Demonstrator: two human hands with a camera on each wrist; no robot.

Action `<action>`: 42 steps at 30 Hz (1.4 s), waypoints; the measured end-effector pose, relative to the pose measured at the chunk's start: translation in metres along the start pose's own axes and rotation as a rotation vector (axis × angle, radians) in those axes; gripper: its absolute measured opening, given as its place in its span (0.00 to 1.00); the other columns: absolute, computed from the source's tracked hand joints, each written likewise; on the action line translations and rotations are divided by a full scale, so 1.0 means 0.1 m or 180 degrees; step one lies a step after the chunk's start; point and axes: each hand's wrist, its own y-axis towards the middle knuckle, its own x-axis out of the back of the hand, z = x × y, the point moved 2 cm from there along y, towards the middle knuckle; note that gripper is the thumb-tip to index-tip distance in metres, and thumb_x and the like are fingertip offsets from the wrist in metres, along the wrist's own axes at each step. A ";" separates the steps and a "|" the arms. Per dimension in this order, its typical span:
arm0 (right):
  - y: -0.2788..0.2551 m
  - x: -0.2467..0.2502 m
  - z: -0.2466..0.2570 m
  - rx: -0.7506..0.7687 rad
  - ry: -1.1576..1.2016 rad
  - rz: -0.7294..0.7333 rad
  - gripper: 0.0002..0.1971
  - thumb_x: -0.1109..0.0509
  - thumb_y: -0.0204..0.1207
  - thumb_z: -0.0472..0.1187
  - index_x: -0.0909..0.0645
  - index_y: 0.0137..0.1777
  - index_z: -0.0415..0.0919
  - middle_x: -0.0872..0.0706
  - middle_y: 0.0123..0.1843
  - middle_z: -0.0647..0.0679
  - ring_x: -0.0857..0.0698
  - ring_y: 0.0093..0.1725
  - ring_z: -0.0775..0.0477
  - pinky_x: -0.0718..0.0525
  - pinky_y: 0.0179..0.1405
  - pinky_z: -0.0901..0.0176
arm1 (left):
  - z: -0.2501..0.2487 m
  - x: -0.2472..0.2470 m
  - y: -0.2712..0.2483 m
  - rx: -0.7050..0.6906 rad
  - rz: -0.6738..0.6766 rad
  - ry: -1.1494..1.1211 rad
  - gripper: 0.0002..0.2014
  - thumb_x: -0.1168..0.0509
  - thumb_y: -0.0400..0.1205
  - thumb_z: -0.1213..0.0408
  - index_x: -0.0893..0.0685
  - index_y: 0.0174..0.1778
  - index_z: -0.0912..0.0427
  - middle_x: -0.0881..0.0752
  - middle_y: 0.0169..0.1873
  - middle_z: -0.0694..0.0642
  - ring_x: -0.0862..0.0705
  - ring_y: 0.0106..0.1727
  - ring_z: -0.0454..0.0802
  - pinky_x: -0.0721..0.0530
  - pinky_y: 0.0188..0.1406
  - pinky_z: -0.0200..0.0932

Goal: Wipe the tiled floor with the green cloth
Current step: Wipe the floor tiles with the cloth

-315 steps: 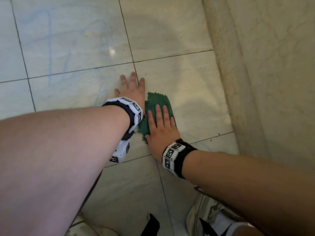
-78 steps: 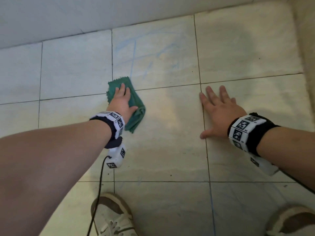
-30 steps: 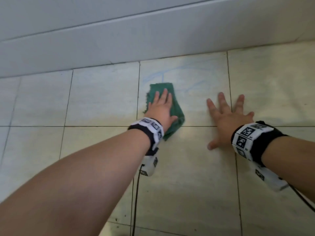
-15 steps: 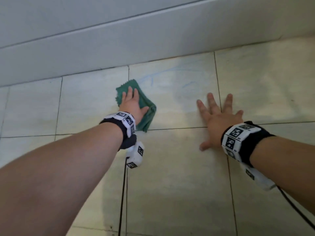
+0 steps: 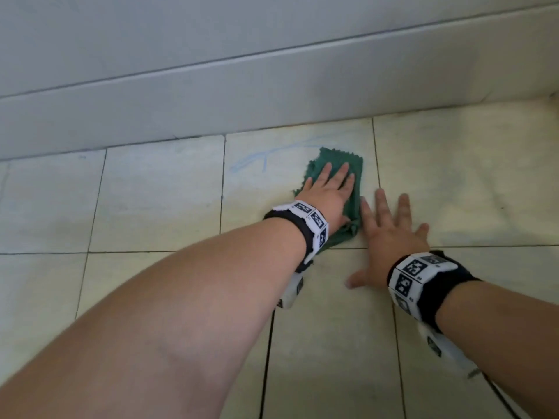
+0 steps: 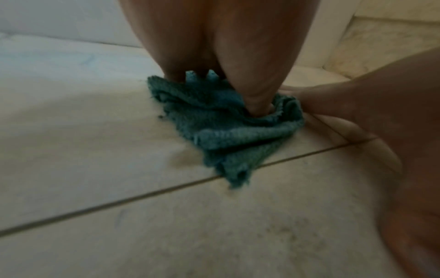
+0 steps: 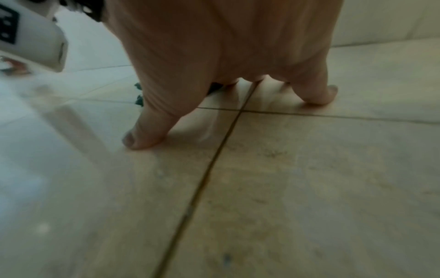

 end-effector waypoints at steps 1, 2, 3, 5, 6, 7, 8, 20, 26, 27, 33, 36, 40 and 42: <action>0.00 0.01 0.00 -0.0112 0.0055 0.0013 0.81 0.19 0.50 0.75 0.81 0.82 0.50 0.85 0.81 0.46 0.75 0.82 0.26 0.46 0.79 0.19 | -0.01 0.01 0.01 -0.0110 0.0051 0.0100 0.44 0.35 0.86 0.54 0.59 0.88 0.55 0.66 0.86 0.50 0.66 0.86 0.57 0.56 0.84 0.61; 0.02 0.02 0.01 -0.0219 0.0091 0.0058 0.82 0.19 0.49 0.75 0.81 0.82 0.50 0.86 0.80 0.45 0.76 0.82 0.26 0.45 0.78 0.18 | -0.04 0.01 0.02 -0.0218 0.0074 0.0145 0.44 0.35 0.86 0.54 0.59 0.88 0.54 0.66 0.86 0.50 0.67 0.86 0.56 0.56 0.84 0.61; 0.05 0.04 0.02 -0.0303 0.0103 0.0114 0.82 0.18 0.49 0.75 0.81 0.82 0.49 0.88 0.79 0.44 0.76 0.81 0.25 0.45 0.78 0.17 | -0.08 0.01 0.03 -0.0293 0.0061 0.0149 0.43 0.35 0.86 0.55 0.58 0.88 0.54 0.66 0.86 0.49 0.67 0.86 0.56 0.57 0.84 0.61; 0.09 0.09 0.02 -0.0381 0.0092 0.0194 0.82 0.19 0.49 0.76 0.80 0.83 0.47 0.89 0.78 0.45 0.77 0.81 0.24 0.42 0.76 0.17 | -0.12 -0.03 0.07 -0.0337 -0.0004 0.0120 0.43 0.35 0.86 0.56 0.58 0.88 0.54 0.66 0.86 0.49 0.67 0.86 0.55 0.57 0.84 0.60; 0.10 0.11 0.02 -0.0384 0.0075 0.0209 0.81 0.20 0.50 0.76 0.79 0.83 0.47 0.89 0.78 0.46 0.76 0.81 0.24 0.41 0.76 0.17 | -0.12 -0.03 0.10 -0.0340 -0.0032 0.0113 0.43 0.35 0.85 0.56 0.57 0.88 0.53 0.66 0.86 0.49 0.67 0.86 0.55 0.58 0.84 0.60; 0.11 0.13 0.01 -0.0383 0.0054 0.0221 0.81 0.20 0.50 0.76 0.78 0.83 0.47 0.89 0.78 0.46 0.76 0.81 0.24 0.39 0.76 0.18 | -0.11 -0.02 0.13 -0.0343 -0.0048 0.0119 0.43 0.35 0.85 0.55 0.57 0.88 0.53 0.66 0.86 0.49 0.67 0.86 0.54 0.58 0.84 0.59; 0.12 0.15 0.01 -0.0381 0.0024 0.0231 0.81 0.20 0.50 0.76 0.78 0.83 0.46 0.89 0.78 0.47 0.76 0.81 0.24 0.38 0.76 0.18 | -0.09 0.00 0.16 -0.0338 -0.0053 0.0132 0.43 0.35 0.85 0.55 0.57 0.88 0.53 0.66 0.86 0.48 0.67 0.86 0.54 0.58 0.84 0.59; 0.18 0.26 -0.05 -0.0349 -0.0121 0.0302 0.83 0.21 0.50 0.78 0.84 0.80 0.44 0.89 0.78 0.45 0.76 0.80 0.20 0.37 0.74 0.17 | 0.08 0.33 0.54 -0.0148 -0.0263 -0.0084 0.44 0.36 0.85 0.48 0.58 0.88 0.52 0.64 0.87 0.49 0.66 0.86 0.52 0.57 0.86 0.57; 0.19 0.28 -0.07 -0.0226 -0.0054 0.0288 0.82 0.20 0.50 0.76 0.87 0.78 0.48 0.88 0.79 0.46 0.76 0.79 0.19 0.39 0.74 0.15 | 0.41 0.23 0.38 0.0525 -0.0600 -0.0551 0.43 0.40 0.85 0.45 0.59 0.88 0.53 0.64 0.86 0.51 0.66 0.86 0.55 0.58 0.86 0.56; 0.18 0.27 -0.07 -0.0211 -0.0049 0.0286 0.83 0.20 0.50 0.76 0.87 0.78 0.48 0.88 0.79 0.46 0.76 0.79 0.19 0.39 0.73 0.14 | 0.51 0.21 0.32 0.0619 -0.0621 -0.0614 0.43 0.39 0.85 0.45 0.59 0.88 0.53 0.64 0.86 0.51 0.65 0.86 0.56 0.58 0.86 0.56; 0.16 0.28 -0.06 -0.0127 0.0027 0.0243 0.82 0.19 0.51 0.74 0.86 0.79 0.49 0.88 0.79 0.46 0.76 0.79 0.19 0.41 0.73 0.13 | 1.46 0.11 -0.20 0.1482 -0.0651 -0.0894 0.43 0.39 0.86 0.48 0.60 0.88 0.56 0.64 0.86 0.55 0.63 0.86 0.60 0.56 0.86 0.58; 0.15 0.27 -0.05 -0.0115 0.0026 0.0257 0.82 0.19 0.52 0.74 0.86 0.79 0.50 0.88 0.78 0.46 0.76 0.79 0.19 0.42 0.74 0.13 | 1.59 0.07 -0.32 0.1753 -0.0564 -0.0871 0.42 0.40 0.87 0.50 0.61 0.87 0.58 0.64 0.86 0.58 0.63 0.86 0.62 0.53 0.86 0.61; 0.15 0.26 -0.04 -0.0099 -0.0005 0.0237 0.81 0.20 0.52 0.75 0.87 0.78 0.50 0.88 0.78 0.45 0.76 0.79 0.18 0.43 0.75 0.14 | 1.06 0.09 -0.14 0.1409 -0.0488 -0.0599 0.43 0.40 0.87 0.50 0.61 0.87 0.59 0.65 0.86 0.58 0.63 0.86 0.63 0.54 0.85 0.63; 0.16 0.27 -0.03 -0.0105 -0.0007 0.0208 0.81 0.20 0.52 0.75 0.86 0.79 0.51 0.88 0.79 0.45 0.76 0.79 0.18 0.43 0.75 0.14 | 0.55 0.09 0.02 0.0934 -0.0426 -0.0443 0.43 0.39 0.86 0.49 0.61 0.87 0.58 0.65 0.86 0.57 0.65 0.86 0.62 0.56 0.85 0.63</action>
